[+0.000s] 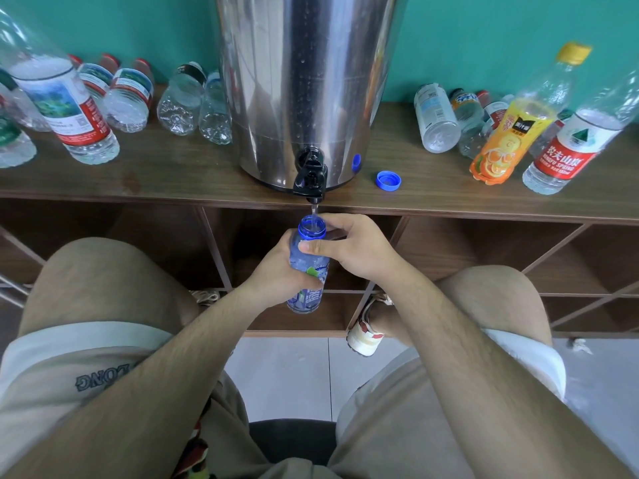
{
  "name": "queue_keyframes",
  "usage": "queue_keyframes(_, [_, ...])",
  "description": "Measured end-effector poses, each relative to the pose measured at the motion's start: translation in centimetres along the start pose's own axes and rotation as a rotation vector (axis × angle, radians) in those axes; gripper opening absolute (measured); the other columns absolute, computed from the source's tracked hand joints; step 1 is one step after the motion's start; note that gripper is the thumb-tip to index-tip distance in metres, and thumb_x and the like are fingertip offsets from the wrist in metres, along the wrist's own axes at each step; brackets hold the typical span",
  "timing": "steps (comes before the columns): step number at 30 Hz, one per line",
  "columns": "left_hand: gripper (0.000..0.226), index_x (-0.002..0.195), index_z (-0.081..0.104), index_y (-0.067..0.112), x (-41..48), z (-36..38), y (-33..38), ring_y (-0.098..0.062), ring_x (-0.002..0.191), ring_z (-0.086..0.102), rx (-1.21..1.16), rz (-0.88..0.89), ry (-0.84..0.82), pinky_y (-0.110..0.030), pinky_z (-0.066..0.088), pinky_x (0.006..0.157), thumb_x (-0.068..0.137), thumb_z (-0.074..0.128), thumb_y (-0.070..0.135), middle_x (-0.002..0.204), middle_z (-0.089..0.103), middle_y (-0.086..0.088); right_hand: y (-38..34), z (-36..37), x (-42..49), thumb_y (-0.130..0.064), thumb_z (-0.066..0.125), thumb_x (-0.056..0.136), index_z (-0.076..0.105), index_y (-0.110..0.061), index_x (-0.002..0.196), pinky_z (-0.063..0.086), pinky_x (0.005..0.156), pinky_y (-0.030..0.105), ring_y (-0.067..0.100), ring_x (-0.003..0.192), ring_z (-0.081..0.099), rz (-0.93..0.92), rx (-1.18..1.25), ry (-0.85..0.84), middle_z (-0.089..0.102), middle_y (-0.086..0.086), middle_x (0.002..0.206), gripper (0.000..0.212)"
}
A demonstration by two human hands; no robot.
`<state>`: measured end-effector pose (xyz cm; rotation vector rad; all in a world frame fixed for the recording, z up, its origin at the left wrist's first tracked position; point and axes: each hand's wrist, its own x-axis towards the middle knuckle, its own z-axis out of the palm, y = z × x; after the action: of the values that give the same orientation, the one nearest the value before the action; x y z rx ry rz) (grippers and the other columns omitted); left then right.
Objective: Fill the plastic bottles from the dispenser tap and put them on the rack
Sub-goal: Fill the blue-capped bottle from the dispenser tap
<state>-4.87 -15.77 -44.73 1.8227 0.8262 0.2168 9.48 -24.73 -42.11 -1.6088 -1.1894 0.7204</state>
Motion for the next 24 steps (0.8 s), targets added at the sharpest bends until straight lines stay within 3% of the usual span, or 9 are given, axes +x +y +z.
queue_keyframes(6, [0.092,0.149,0.042,0.017,0.09,0.17,-0.12,-0.025,0.125,0.061,0.009,0.007,0.011,-0.051,0.051,0.109,0.073,0.09,0.002,0.137,0.06,-0.006,-0.11,0.03,-0.11,-0.024,0.087,0.084,0.077,-0.035,0.106,0.053,0.078,0.011,0.0,0.095,0.072,-0.005,-0.011,0.0,0.079,-0.017,0.1,0.026])
queue_keyframes(10, [0.092,0.149,0.042,0.019,0.23,-0.02,-0.25,-0.022,0.123,0.062,0.005,0.006,0.001,-0.05,0.052,0.107,0.073,0.091,0.001,0.135,0.062,-0.003,-0.13,0.11,-0.08,-0.023,0.088,0.083,0.076,-0.037,0.102,0.056,0.079,0.015,0.002,0.092,0.073,-0.005,0.017,0.003,0.079,-0.014,0.099,0.026])
queue_keyframes(16, [0.091,0.149,0.042,0.018,0.23,0.09,-0.17,-0.023,0.124,0.061,0.021,0.016,0.004,-0.045,0.052,0.107,0.073,0.09,0.003,0.137,0.061,-0.004,-0.06,0.14,-0.05,-0.022,0.088,0.083,0.078,-0.03,0.107,0.055,0.079,0.015,0.003,0.093,0.074,0.004,0.024,0.004,0.08,-0.012,0.1,0.026])
queue_keyframes(20, [0.092,0.149,0.041,0.017,0.22,0.04,-0.23,-0.024,0.125,0.061,0.017,0.018,0.007,-0.048,0.052,0.108,0.073,0.09,0.001,0.136,0.061,-0.005,-0.13,0.11,-0.08,-0.022,0.088,0.084,0.077,-0.032,0.105,0.053,0.076,0.012,0.001,0.092,0.073,0.005,0.029,0.001,0.079,-0.015,0.098,0.026])
queue_keyframes(24, [0.092,0.149,0.042,0.017,0.26,0.03,-0.19,-0.022,0.124,0.062,0.019,0.019,0.005,-0.049,0.052,0.108,0.073,0.091,0.001,0.136,0.061,-0.005,0.0,0.12,0.0,-0.025,0.087,0.084,0.077,-0.032,0.108,0.057,0.08,0.016,0.002,0.095,0.073,0.005,0.004,0.006,0.079,-0.015,0.1,0.027])
